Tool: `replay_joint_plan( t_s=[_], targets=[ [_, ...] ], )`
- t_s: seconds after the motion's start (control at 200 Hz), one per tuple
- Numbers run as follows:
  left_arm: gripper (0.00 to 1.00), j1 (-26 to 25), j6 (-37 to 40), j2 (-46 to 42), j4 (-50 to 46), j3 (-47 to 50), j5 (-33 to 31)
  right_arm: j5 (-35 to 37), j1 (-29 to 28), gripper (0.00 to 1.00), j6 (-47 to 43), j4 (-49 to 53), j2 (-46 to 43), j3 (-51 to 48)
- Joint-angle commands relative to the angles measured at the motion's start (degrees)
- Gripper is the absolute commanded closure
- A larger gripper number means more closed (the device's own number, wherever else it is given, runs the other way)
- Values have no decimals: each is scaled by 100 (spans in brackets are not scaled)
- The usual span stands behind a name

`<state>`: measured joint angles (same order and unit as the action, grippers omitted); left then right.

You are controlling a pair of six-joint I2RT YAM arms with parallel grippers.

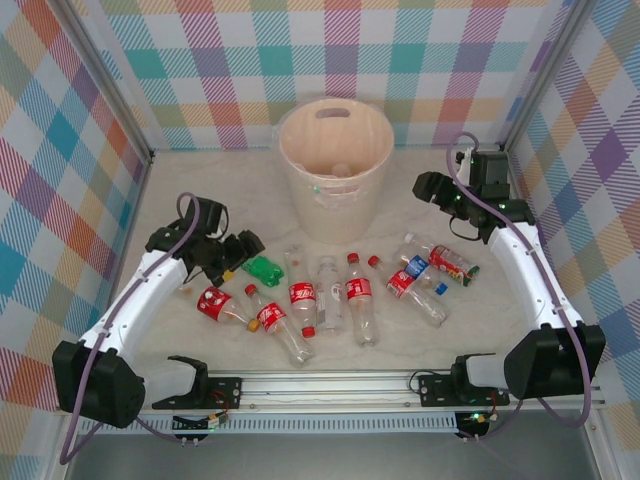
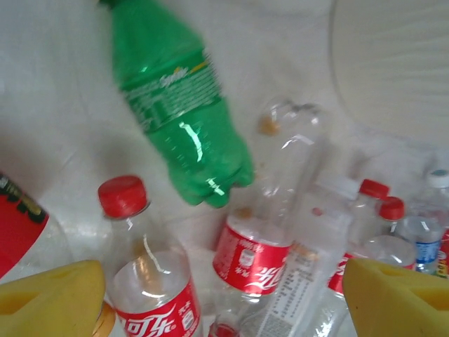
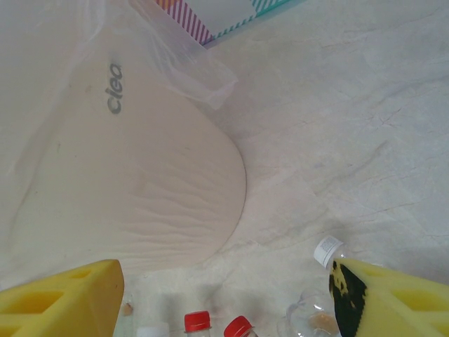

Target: Put the plastic bottles in the bin

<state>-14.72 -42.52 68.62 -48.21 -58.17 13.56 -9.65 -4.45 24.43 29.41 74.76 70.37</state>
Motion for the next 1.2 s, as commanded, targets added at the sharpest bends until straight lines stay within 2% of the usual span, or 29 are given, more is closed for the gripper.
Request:
replay_joint_plan(
  t_s=[0.0, 0.115, 0.275, 0.475, 0.695, 1.195],
  targets=[
    [14, -111, -393, 7, 345, 64, -126, -34, 49, 23, -79, -62, -99, -106],
    [18, -251, -493, 390, 643, 157, -143, 22, 48, 23, -67, -31, -237, -238],
    [24, -497, -715, 853, 970, 134, -534, 95, 76, 23, -65, 32, -448, -395],
    [25, -737, -1007, 1162, 1100, 235, -666, 180, 93, 23, -52, 48, -571, -470],
    [26, -804, -1368, 1435, 1320, 543, -747, 244, 146, 24, -69, 0, -610, -507],
    [31, -804, -1206, 2247, 1866, 302, -779, 359, 301, 24, -236, 267, -929, -603]
  ],
)
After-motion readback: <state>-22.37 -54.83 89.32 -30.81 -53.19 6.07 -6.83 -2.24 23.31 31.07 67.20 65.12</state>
